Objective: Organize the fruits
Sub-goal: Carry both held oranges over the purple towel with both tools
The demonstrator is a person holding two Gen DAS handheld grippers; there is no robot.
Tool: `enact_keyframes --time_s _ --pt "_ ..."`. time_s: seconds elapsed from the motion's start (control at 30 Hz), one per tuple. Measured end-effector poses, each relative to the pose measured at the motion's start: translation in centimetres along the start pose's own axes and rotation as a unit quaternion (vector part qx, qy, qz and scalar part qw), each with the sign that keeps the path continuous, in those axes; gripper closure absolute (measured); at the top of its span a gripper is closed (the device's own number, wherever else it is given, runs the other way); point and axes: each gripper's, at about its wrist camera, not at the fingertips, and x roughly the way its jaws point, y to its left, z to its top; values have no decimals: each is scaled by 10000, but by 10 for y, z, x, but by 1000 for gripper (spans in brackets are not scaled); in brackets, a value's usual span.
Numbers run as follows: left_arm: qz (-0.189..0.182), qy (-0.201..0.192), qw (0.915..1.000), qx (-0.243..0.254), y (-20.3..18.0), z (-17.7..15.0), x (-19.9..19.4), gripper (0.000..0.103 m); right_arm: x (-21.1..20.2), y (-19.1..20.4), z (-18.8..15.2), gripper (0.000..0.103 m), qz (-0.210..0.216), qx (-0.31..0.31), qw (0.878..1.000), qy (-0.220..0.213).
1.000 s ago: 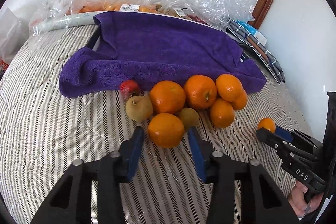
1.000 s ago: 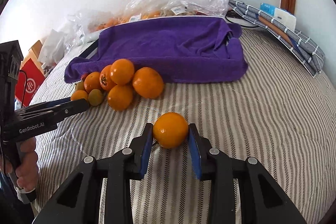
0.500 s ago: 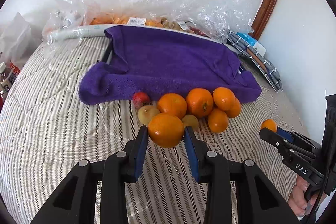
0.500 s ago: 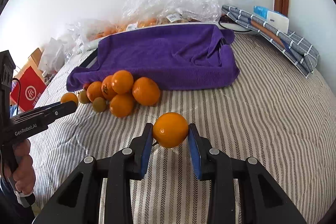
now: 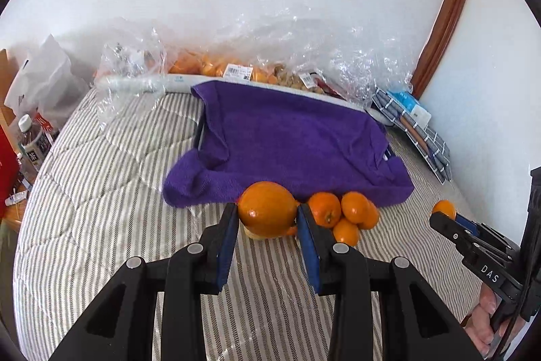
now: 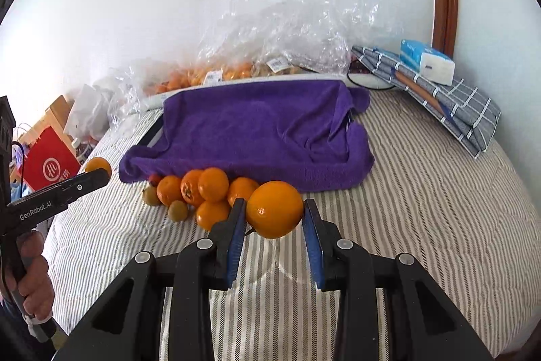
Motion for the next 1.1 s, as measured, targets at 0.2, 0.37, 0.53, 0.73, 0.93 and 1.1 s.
enact_keyframes --time_s 0.2,0.37,0.53,0.73,0.93,1.1 --pt "-17 -125 9999 -67 1 21 -6 70 -4 5 22 70 -21 -46 9999 -126" --pt "8 -224 9997 -57 1 40 -2 70 1 8 40 70 -3 -53 9998 -198" --pt "-38 -282 9995 -126 2 58 13 70 15 7 56 70 -2 -28 9997 -231" --pt "-72 -275 9994 -174 2 73 42 70 39 1 69 70 -53 13 9998 -197" --pt "-7 -224 9997 -135 1 83 74 70 73 -9 79 70 -90 79 9999 -76" --pt "-4 -116 9997 -208 3 87 102 70 102 -18 83 70 -127 125 9998 75"
